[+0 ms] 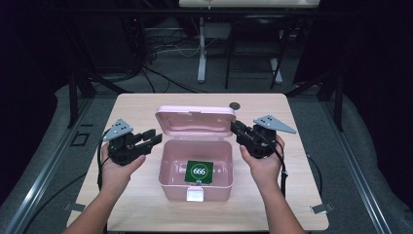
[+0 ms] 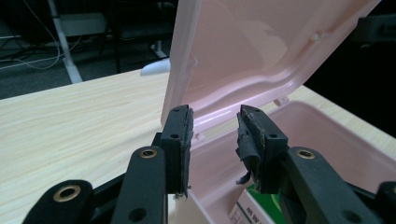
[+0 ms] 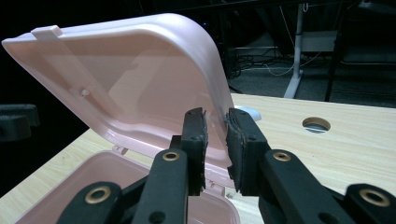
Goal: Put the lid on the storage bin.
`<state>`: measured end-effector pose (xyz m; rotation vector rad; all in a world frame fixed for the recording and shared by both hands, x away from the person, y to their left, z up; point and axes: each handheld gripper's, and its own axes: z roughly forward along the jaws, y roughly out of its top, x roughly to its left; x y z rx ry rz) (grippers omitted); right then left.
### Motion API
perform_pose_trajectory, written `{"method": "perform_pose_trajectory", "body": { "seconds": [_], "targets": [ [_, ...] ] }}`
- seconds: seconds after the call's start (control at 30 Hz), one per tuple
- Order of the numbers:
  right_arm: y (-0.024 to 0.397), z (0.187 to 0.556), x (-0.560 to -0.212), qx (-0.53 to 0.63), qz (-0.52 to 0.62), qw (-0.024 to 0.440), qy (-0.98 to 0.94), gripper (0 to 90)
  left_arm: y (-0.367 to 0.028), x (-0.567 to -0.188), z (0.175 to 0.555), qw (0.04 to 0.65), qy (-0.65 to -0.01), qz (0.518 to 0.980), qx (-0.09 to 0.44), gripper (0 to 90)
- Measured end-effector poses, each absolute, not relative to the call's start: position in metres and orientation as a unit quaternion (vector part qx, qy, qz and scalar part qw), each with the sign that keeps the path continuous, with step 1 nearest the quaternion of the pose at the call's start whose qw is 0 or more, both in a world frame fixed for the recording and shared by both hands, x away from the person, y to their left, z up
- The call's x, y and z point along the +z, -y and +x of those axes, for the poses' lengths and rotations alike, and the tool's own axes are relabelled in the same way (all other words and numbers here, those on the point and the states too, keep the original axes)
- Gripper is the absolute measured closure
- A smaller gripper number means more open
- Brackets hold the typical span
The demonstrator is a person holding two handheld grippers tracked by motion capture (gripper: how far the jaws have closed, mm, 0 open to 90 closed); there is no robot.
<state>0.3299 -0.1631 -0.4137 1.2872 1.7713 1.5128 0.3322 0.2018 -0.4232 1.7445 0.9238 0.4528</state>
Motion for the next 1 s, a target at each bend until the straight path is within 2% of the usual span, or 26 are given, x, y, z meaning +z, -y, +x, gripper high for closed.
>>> {"method": "perform_pose_trajectory", "body": {
  "seconds": [0.47, 0.67, 0.83, 1.0],
  "targets": [
    [0.163, 0.327, -0.413, 0.554, 0.47, 0.235, -0.646, 76.7, -0.19, -0.403, 0.344, 0.519, -0.391, 0.719, 0.245, 62.6],
    [0.164, 0.328, -0.413, 0.557, 0.469, 0.231, -0.646, 76.3, -0.189, -0.398, 0.35, 0.527, -0.396, 0.71, 0.246, 62.5],
    [0.166, 0.329, -0.413, 0.569, 0.466, 0.206, -0.646, 76.1, -0.188, -0.396, 0.351, 0.538, -0.384, 0.713, 0.234, 65.7],
    [0.166, 0.329, -0.412, 0.569, 0.462, 0.224, -0.643, 75.9, -0.188, -0.393, 0.354, 0.538, -0.388, 0.712, 0.23, 67.7]
  ]
}}
